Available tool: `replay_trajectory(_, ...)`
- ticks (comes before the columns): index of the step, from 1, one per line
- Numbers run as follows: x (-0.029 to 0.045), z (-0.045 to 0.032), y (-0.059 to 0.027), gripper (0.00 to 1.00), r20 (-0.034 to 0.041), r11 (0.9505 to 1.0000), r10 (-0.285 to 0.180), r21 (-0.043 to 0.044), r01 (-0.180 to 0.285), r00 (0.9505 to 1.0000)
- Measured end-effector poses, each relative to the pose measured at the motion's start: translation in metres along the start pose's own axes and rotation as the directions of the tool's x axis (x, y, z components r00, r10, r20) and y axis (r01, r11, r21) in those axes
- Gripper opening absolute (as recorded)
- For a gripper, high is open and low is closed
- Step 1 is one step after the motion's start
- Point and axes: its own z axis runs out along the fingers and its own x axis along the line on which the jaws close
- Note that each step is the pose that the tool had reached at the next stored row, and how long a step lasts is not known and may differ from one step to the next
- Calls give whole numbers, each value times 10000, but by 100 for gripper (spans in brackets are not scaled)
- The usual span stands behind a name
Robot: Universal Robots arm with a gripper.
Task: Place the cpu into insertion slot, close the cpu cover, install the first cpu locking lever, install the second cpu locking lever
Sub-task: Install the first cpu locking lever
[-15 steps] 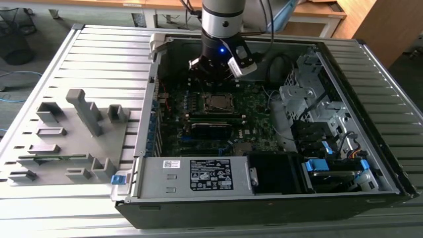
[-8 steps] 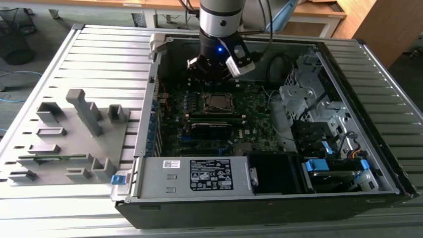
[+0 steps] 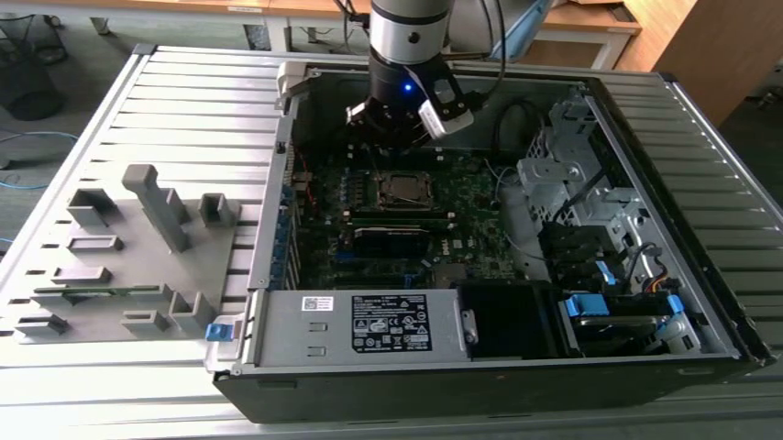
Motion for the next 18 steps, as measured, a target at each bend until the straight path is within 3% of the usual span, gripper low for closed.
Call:
replay_trajectory(5, 11, -2, 0, 11, -3, 10000, -1, 3, 1, 10000)
replay_trajectory(18, 174, 9, 9, 11, -2, 10000, -1, 4, 1, 10000)
